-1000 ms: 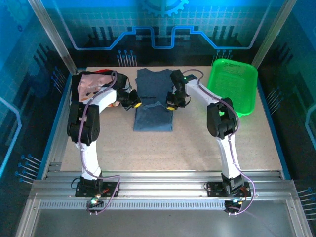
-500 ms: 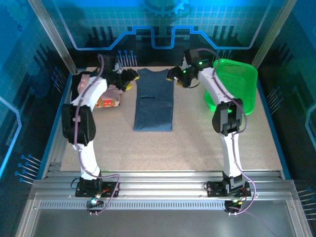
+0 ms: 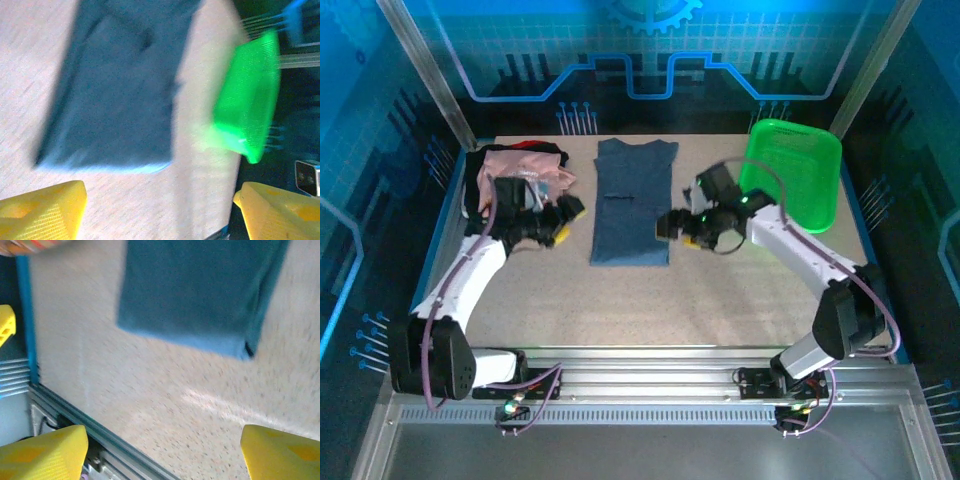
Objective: Fold and stack the t-shirts
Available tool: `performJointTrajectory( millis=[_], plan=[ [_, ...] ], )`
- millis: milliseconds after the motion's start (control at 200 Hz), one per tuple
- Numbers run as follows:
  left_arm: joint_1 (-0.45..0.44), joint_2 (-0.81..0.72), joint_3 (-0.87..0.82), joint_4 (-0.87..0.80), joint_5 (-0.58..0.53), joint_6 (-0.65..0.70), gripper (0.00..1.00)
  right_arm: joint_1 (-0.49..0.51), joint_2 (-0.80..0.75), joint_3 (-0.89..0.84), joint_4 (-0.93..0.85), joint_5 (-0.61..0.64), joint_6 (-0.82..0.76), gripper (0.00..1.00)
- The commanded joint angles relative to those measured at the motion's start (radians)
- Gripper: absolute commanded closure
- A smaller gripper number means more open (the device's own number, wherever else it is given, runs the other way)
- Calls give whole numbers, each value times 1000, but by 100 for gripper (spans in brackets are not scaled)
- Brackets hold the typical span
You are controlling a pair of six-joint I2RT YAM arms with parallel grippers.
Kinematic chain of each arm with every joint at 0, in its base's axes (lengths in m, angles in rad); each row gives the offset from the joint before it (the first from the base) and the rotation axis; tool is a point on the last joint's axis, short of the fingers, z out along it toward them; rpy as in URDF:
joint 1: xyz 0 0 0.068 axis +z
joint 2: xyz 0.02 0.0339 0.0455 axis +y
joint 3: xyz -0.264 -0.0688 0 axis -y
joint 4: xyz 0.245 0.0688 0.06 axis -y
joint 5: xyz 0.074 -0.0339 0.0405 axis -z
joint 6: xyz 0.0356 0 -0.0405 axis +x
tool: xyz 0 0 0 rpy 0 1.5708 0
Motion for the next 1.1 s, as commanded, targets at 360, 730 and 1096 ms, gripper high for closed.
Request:
performJointTrajectory(
  millis=[360, 730, 1096],
  plan=[
    [-24, 215, -142, 230, 86, -34, 26, 54, 263, -55, 233, -6, 91, 22],
    [-72, 405, -42, 226, 48, -39, 33, 18, 406, 71, 189, 30, 109, 27],
    [-122, 511, 12, 137, 6, -24, 64, 9, 498, 116, 143, 58, 140, 56]
  ],
)
